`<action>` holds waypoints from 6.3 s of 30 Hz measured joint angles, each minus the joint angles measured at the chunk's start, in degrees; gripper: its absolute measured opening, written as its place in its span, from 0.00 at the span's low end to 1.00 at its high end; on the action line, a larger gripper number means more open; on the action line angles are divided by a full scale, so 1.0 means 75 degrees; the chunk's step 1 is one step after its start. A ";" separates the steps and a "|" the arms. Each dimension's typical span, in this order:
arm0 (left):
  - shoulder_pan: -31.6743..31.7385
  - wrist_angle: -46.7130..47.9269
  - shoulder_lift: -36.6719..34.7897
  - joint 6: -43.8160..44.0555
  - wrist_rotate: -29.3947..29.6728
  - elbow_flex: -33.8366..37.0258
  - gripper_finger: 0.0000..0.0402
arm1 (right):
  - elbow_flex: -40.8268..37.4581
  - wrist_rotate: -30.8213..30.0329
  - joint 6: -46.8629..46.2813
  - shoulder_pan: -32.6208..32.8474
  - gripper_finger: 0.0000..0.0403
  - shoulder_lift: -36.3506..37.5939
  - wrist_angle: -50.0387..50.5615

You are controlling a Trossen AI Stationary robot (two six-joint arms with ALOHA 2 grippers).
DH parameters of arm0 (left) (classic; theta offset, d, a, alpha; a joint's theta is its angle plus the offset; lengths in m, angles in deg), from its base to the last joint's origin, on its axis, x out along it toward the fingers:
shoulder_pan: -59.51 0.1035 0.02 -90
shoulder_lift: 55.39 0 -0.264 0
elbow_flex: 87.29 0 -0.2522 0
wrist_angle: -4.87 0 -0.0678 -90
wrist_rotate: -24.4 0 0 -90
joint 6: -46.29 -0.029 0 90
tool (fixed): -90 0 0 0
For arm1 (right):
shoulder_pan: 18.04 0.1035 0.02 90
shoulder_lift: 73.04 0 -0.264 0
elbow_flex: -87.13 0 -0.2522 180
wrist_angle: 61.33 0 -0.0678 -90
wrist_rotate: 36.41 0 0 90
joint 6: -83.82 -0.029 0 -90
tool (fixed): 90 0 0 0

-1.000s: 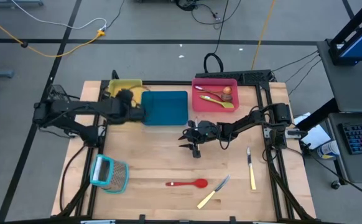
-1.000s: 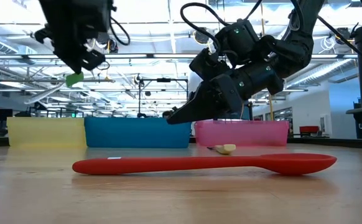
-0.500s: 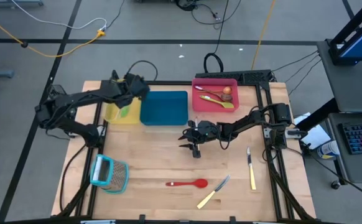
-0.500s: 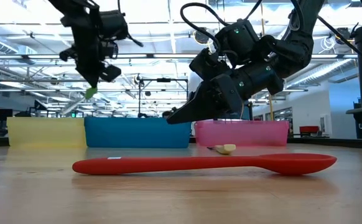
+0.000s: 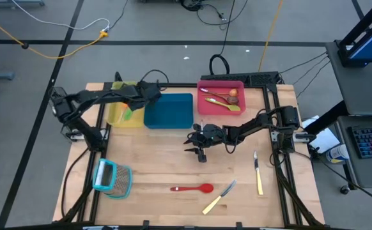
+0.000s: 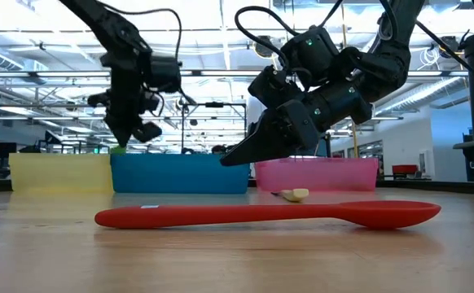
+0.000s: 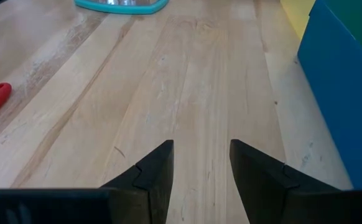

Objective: Pick & Place Kitchen Items
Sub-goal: Put the green spatula into the yellow bin, then put the top light yellow knife into the blue bin

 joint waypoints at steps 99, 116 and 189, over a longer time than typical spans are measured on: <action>-0.4238 0.0469 -0.2679 0.1151 0.1437 0.0008 0.17 | -0.0478 -0.5483 -0.5814 0.0592 0.08 0.0414 0.4448; -0.4513 0.0487 -0.2679 0.1139 0.1435 0.0009 0.17 | -0.0516 -0.7059 -0.5327 0.0647 0.08 0.3322 0.6434; -0.7729 0.0469 -0.2673 0.2874 0.2180 0.0015 0.17 | 0.3366 -0.1764 -0.0774 -0.1878 0.24 -0.1702 0.2012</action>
